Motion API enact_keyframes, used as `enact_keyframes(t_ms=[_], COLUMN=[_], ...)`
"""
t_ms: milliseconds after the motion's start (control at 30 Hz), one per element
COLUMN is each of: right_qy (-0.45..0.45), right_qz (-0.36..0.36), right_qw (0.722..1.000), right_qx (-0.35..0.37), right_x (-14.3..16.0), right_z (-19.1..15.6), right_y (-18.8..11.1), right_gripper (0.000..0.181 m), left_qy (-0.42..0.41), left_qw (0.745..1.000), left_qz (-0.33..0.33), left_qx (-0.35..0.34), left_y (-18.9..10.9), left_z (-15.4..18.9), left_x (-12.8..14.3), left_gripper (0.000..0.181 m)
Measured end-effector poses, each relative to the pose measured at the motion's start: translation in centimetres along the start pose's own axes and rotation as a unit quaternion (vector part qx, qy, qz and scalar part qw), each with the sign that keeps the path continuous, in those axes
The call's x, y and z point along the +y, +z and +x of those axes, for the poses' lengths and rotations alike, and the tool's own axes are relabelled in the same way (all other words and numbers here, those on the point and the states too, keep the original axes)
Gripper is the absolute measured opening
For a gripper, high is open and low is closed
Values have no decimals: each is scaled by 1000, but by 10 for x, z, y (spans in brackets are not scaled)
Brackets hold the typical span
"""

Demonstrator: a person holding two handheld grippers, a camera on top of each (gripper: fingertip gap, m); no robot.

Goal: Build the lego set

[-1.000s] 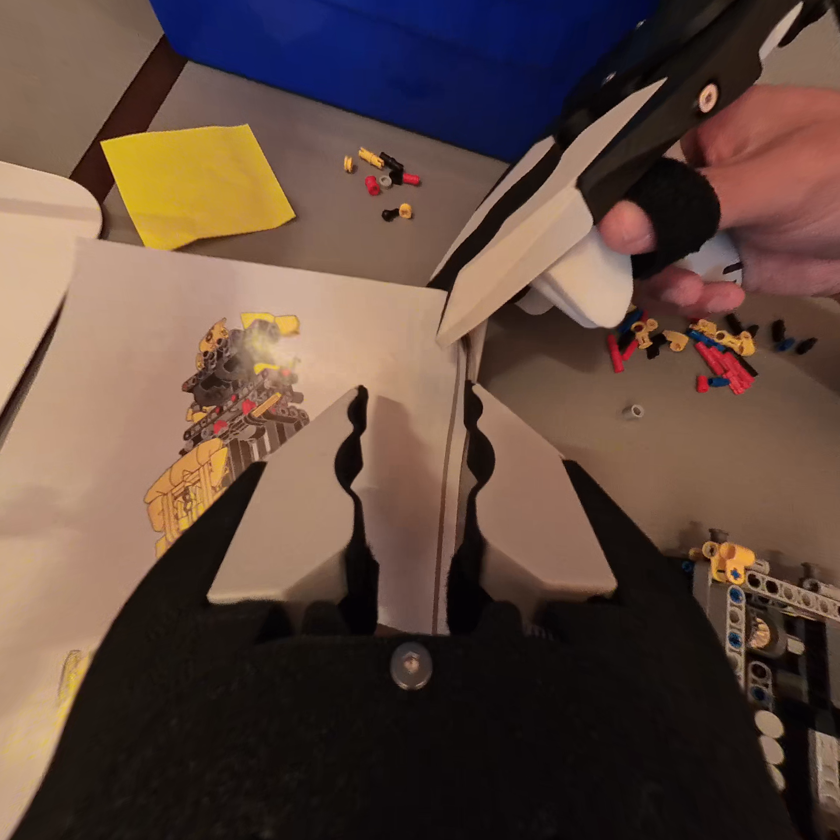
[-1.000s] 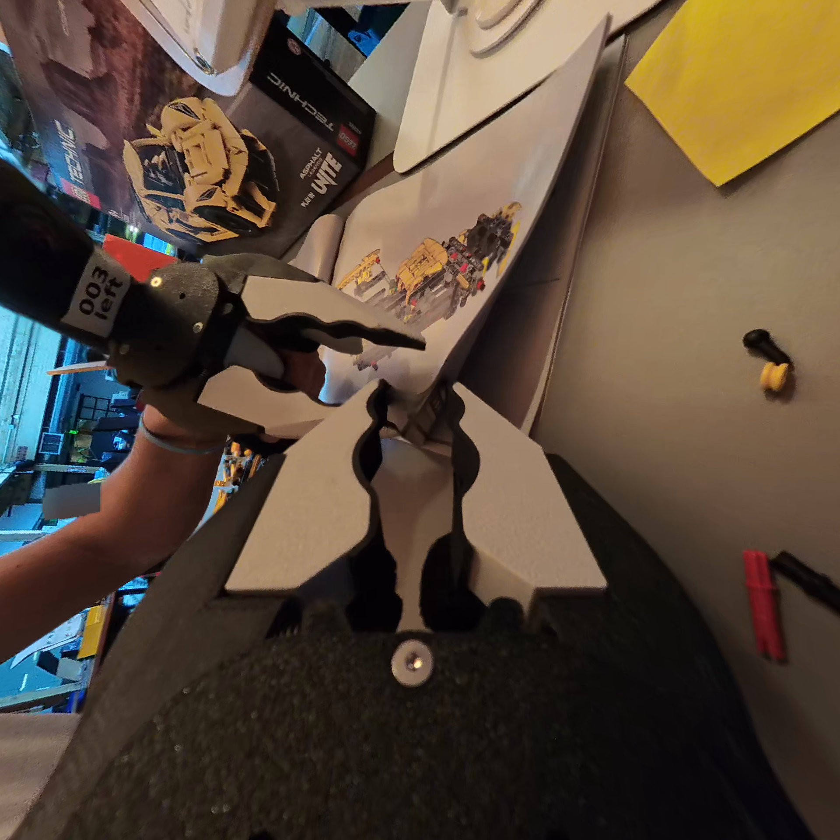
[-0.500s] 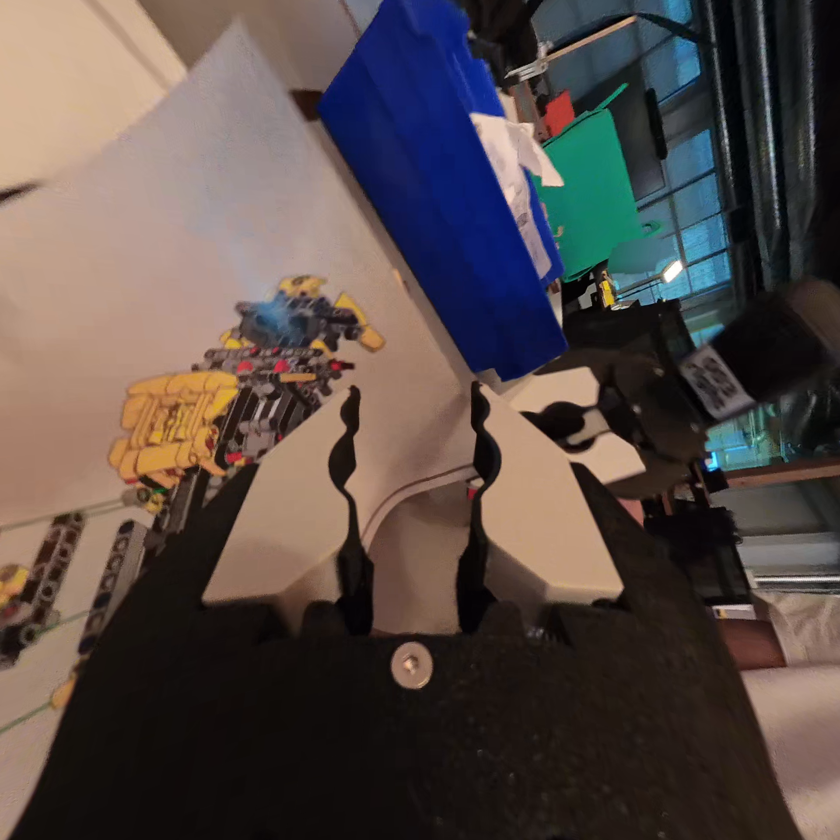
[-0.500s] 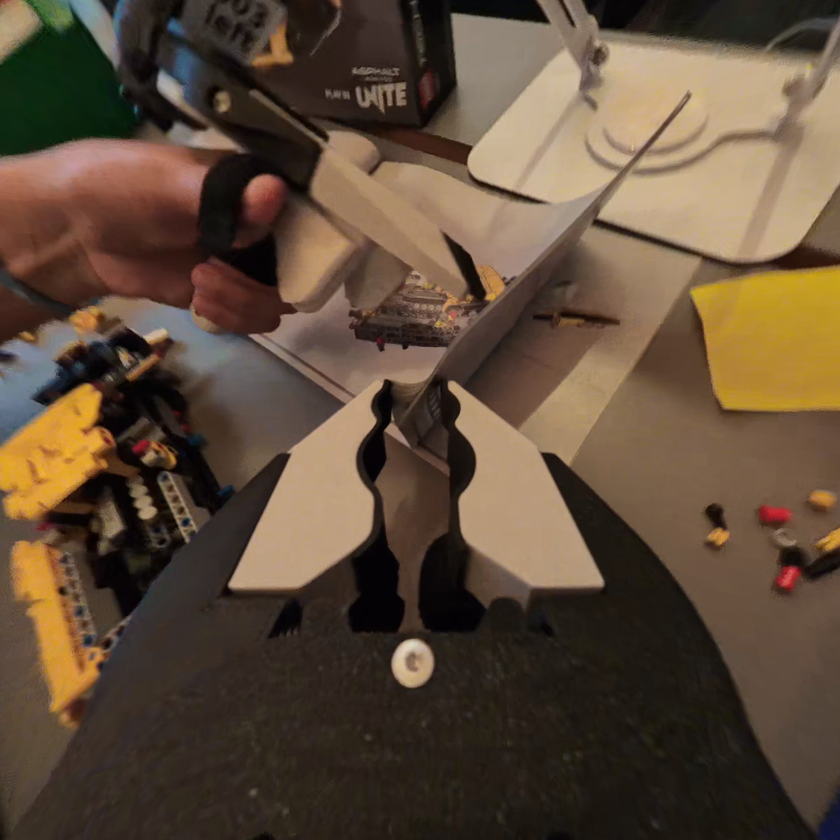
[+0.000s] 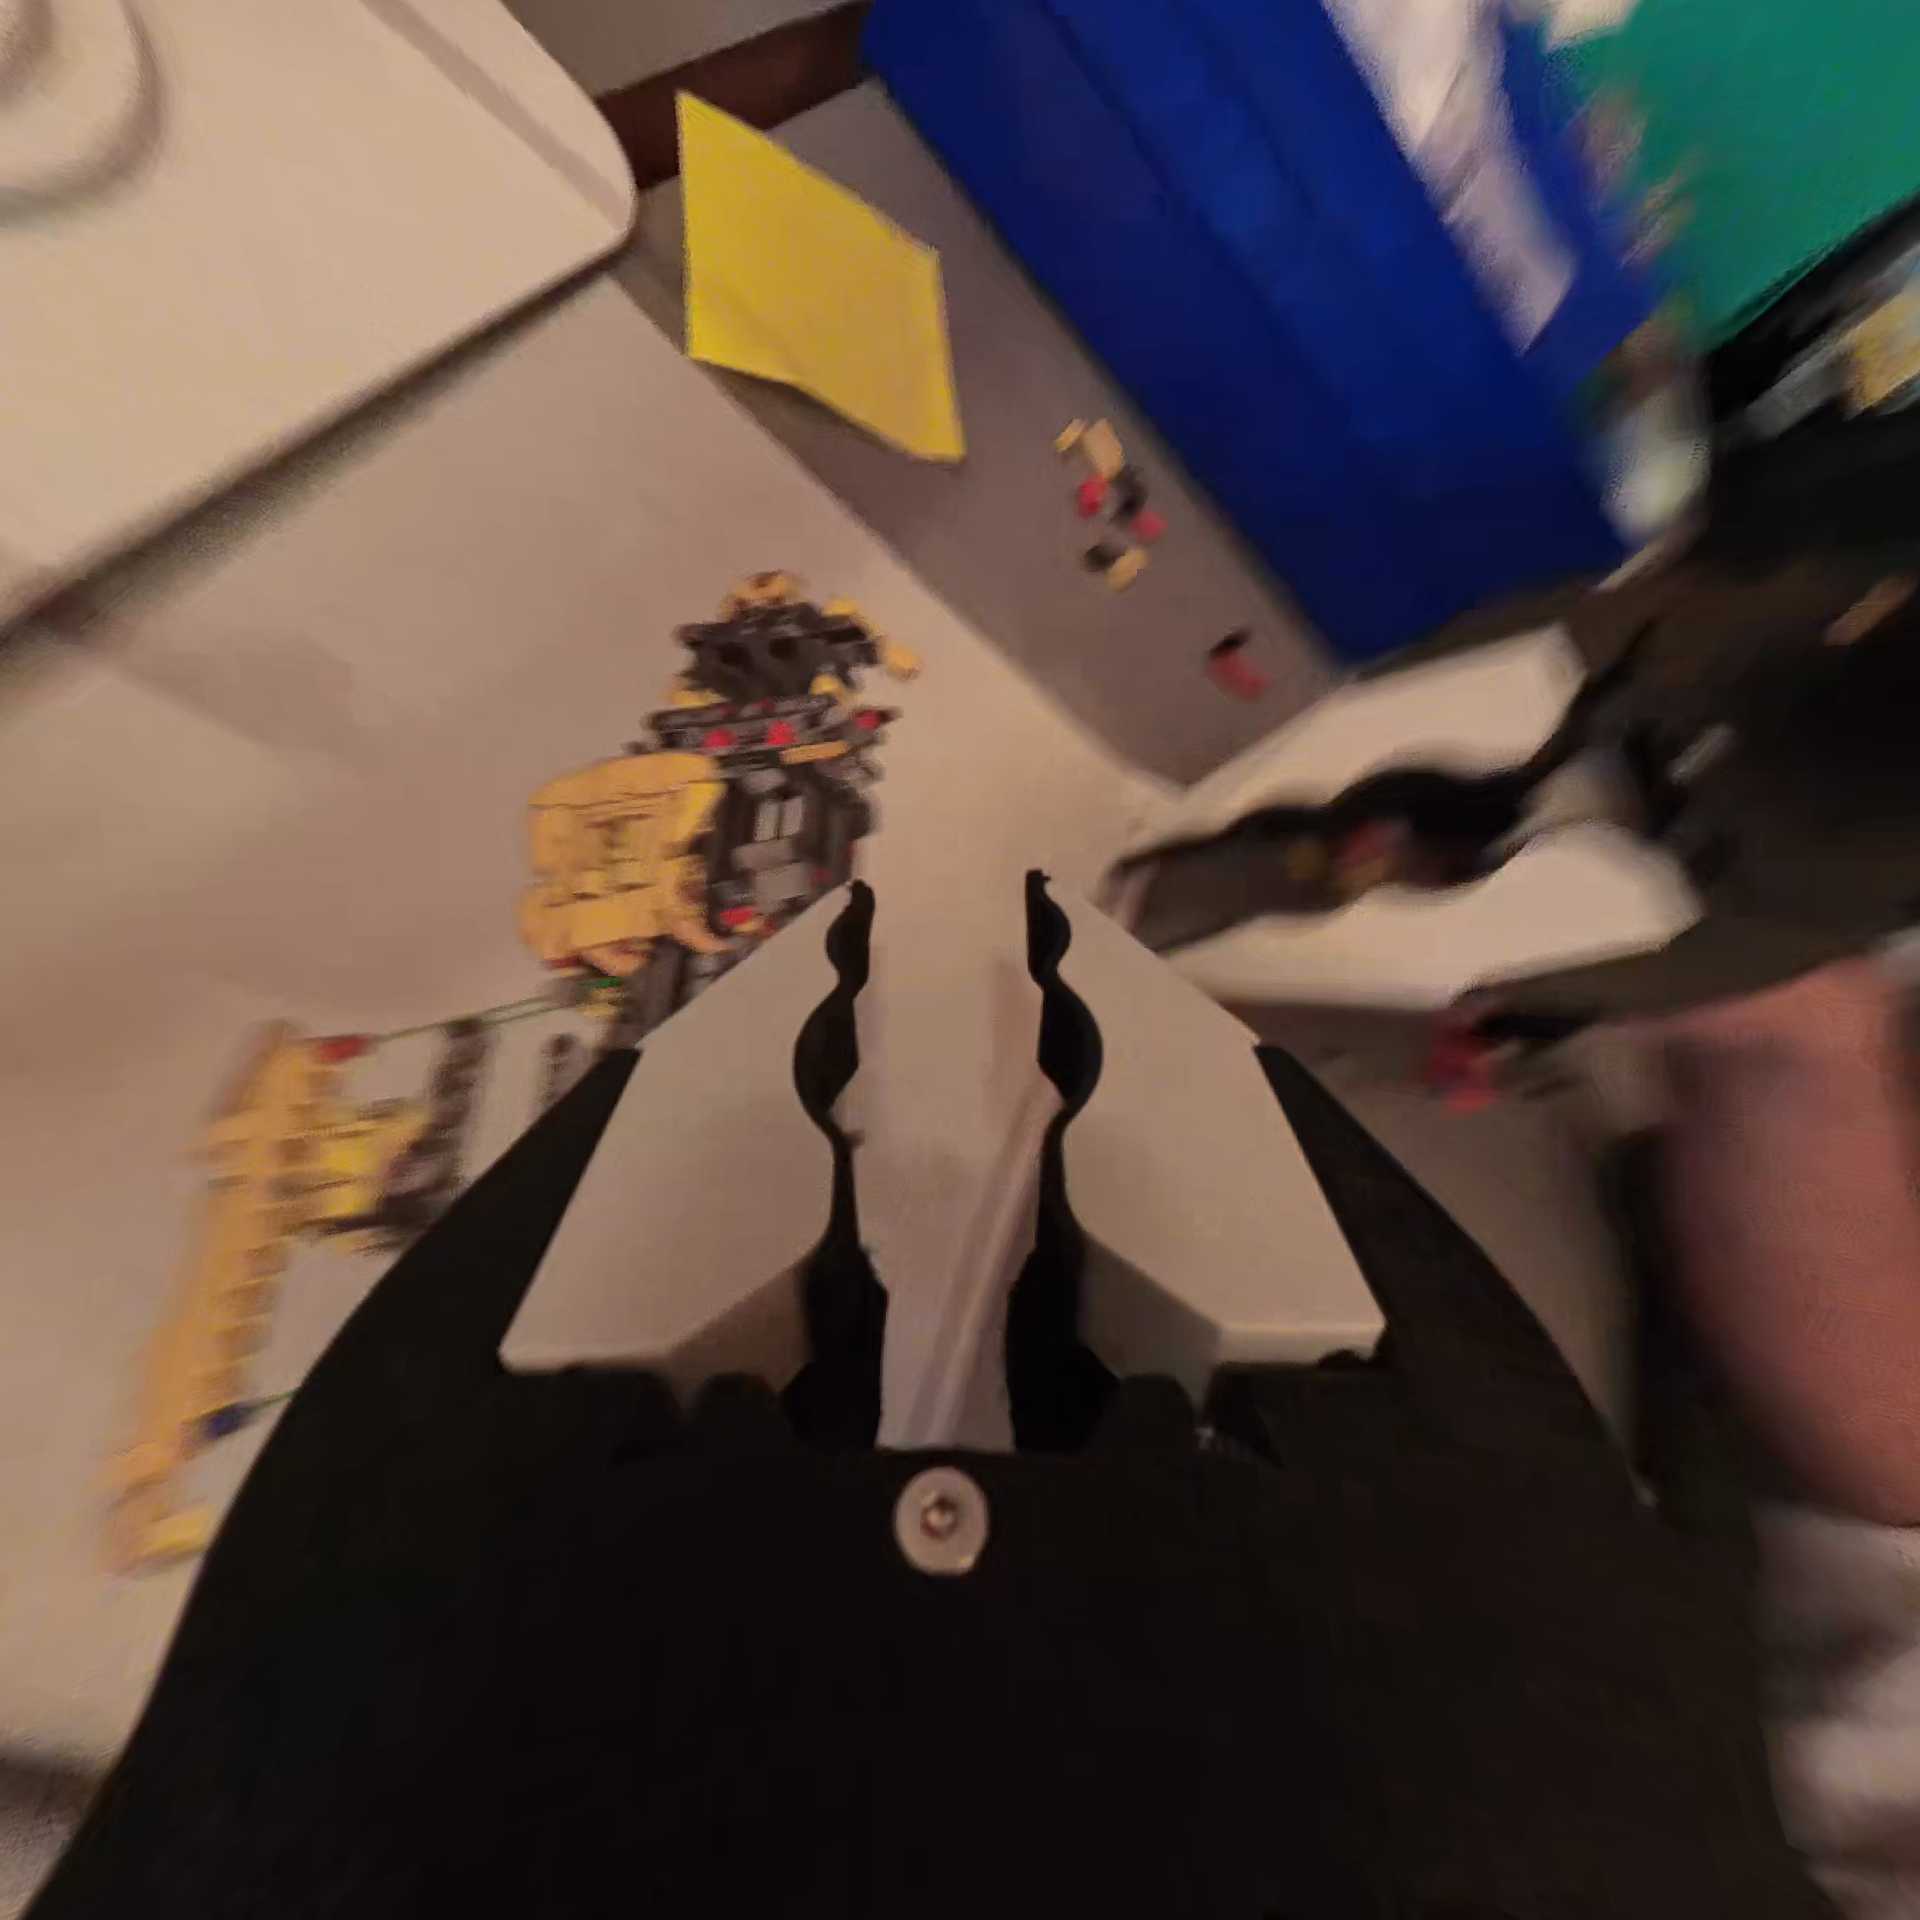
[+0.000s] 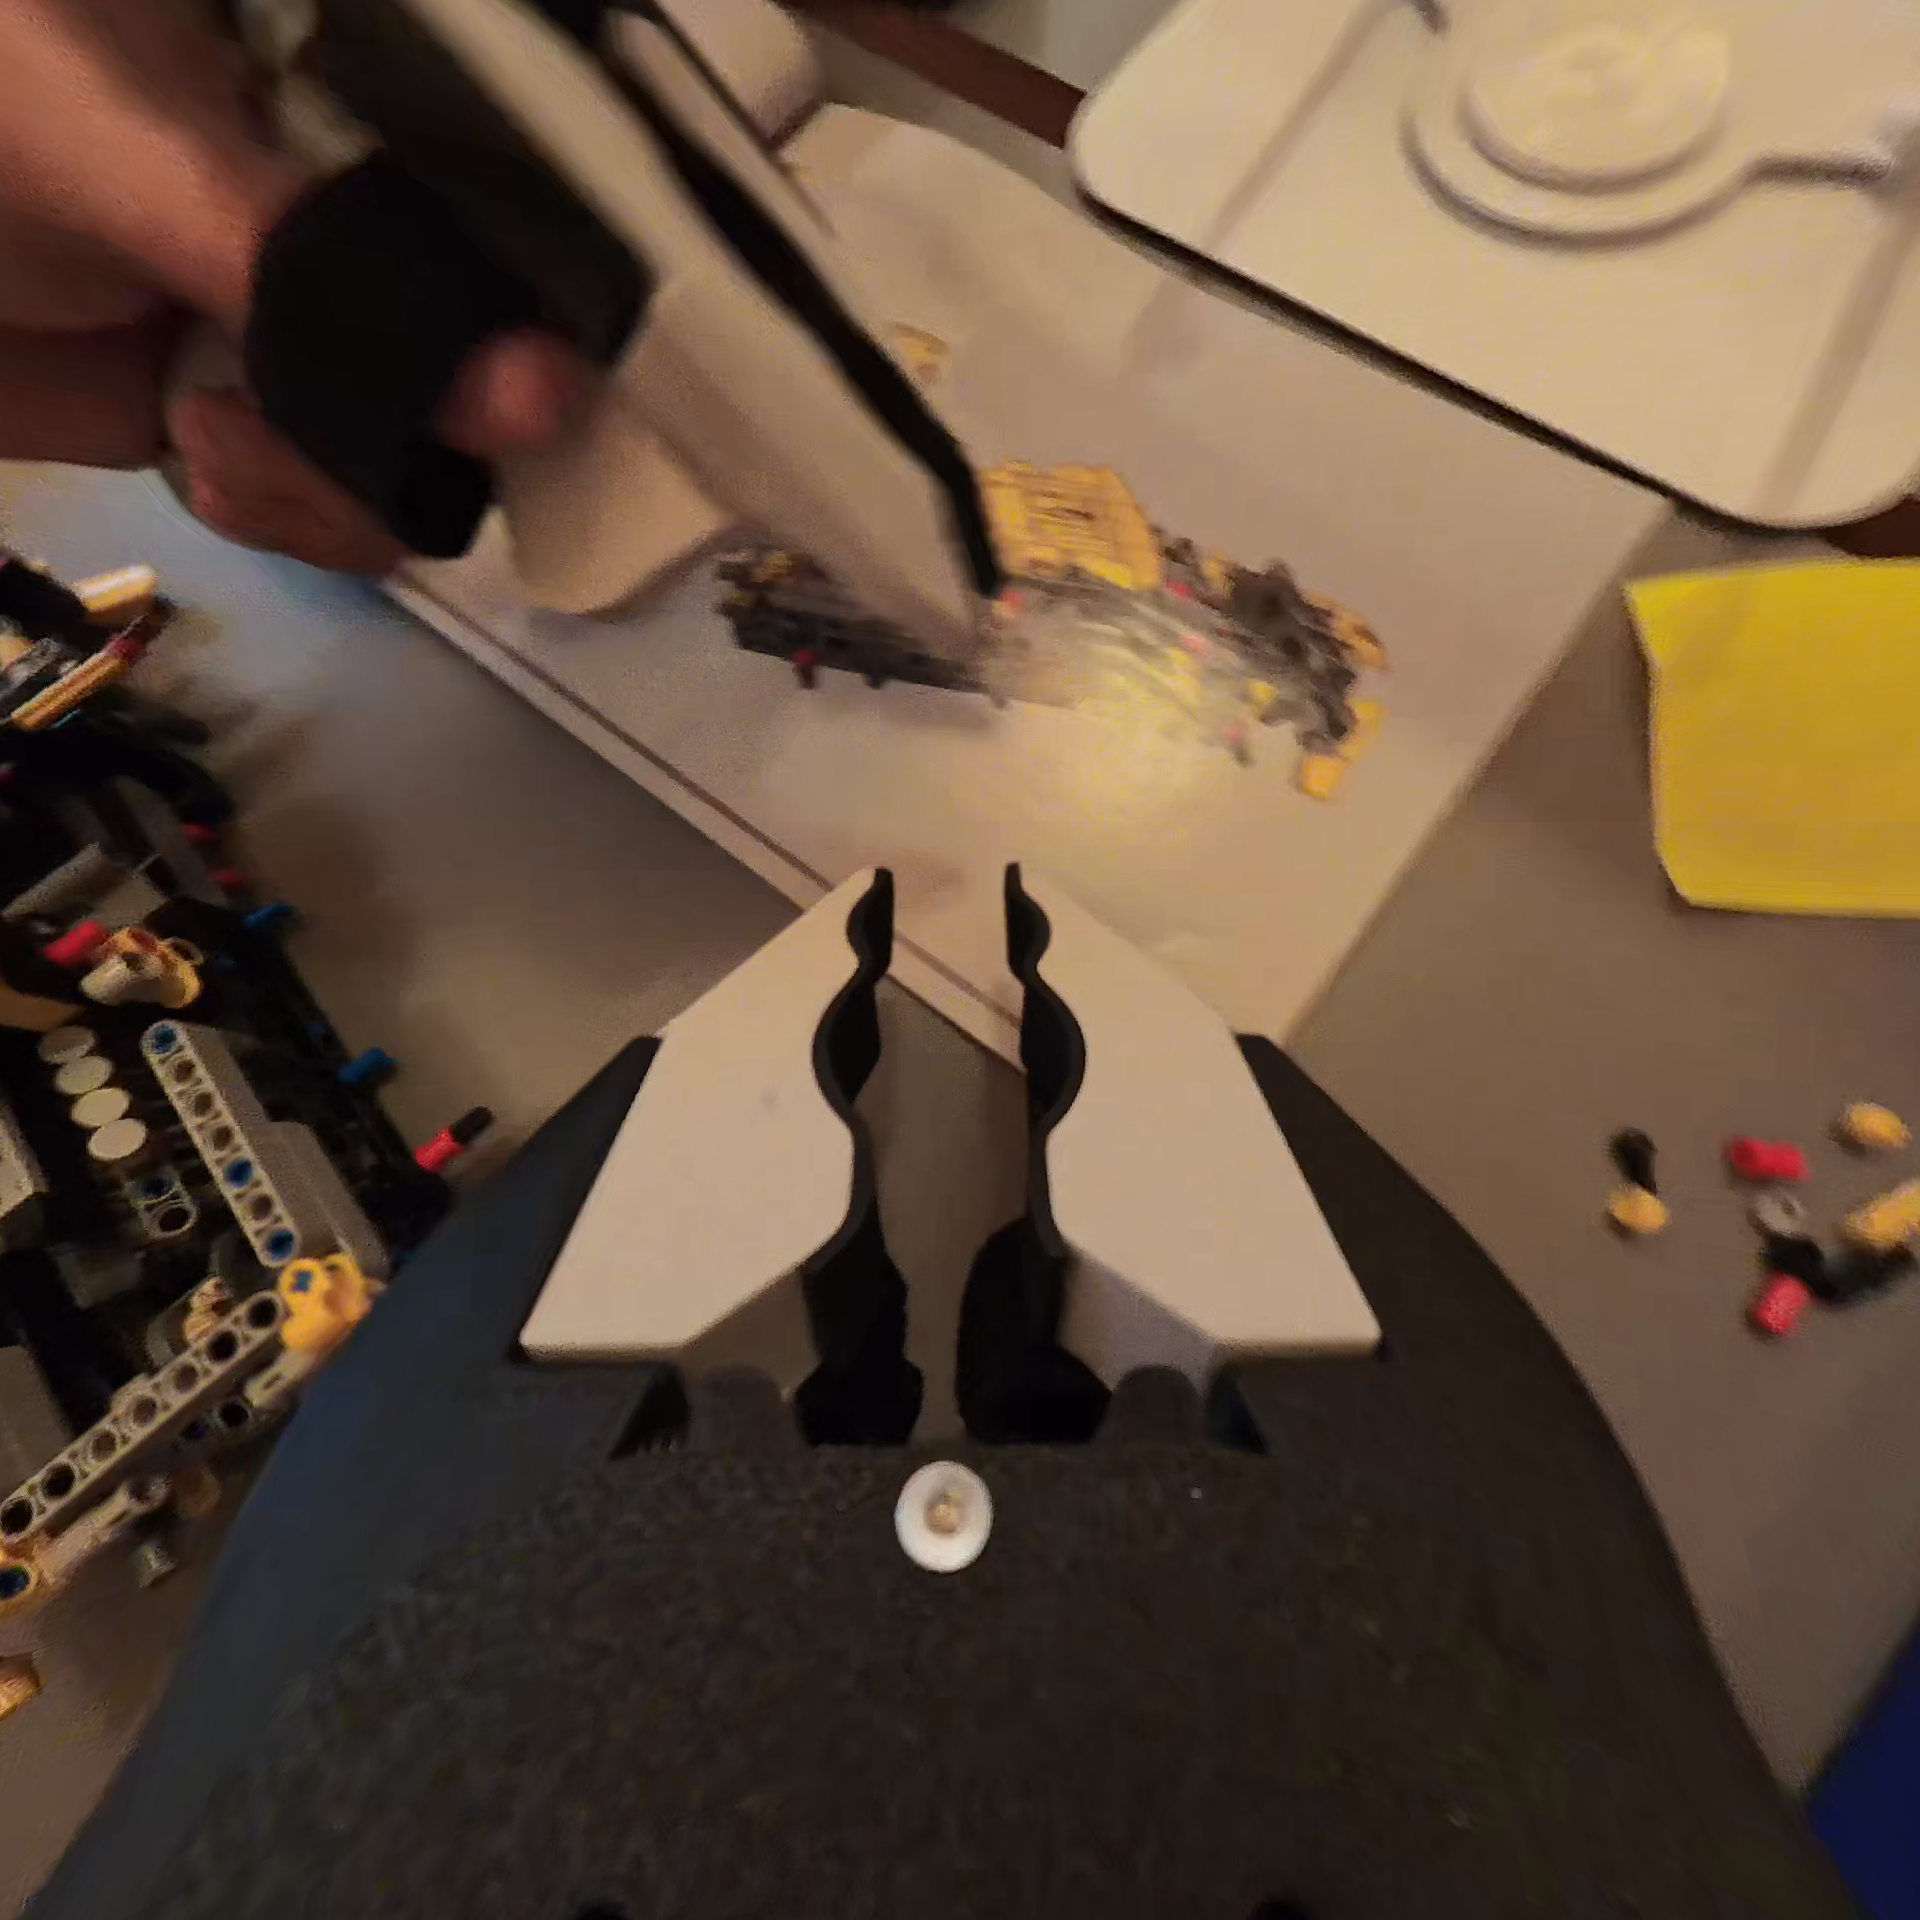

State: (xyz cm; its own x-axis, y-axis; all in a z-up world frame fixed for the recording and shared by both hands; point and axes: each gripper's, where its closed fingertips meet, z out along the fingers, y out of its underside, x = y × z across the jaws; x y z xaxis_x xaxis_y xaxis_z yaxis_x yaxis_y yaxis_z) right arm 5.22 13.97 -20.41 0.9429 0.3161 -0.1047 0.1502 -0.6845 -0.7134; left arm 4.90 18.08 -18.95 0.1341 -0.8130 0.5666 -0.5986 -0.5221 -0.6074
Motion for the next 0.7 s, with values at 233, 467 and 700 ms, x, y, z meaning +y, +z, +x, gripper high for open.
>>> enact_keyframes(t_ms=[233,467,700], right_qy=[93,64,75], right_qz=[-66,-98,-96], right_qw=[993,993,992], right_qx=[-2,-9,-25], right_x=[33,47,48], right_z=[23,16,14], right_y=[-24,-34,-27], right_gripper=[60,61,56], left_qy=[292,356,348], left_qw=[942,923,928], left_qz=[-79,-91,-89], left_qx=[-143,-112,-105], left_y=[-14,2,10], left_z=[-18,4,8], left_x=[42,54,47], left_gripper=[36,48,48])
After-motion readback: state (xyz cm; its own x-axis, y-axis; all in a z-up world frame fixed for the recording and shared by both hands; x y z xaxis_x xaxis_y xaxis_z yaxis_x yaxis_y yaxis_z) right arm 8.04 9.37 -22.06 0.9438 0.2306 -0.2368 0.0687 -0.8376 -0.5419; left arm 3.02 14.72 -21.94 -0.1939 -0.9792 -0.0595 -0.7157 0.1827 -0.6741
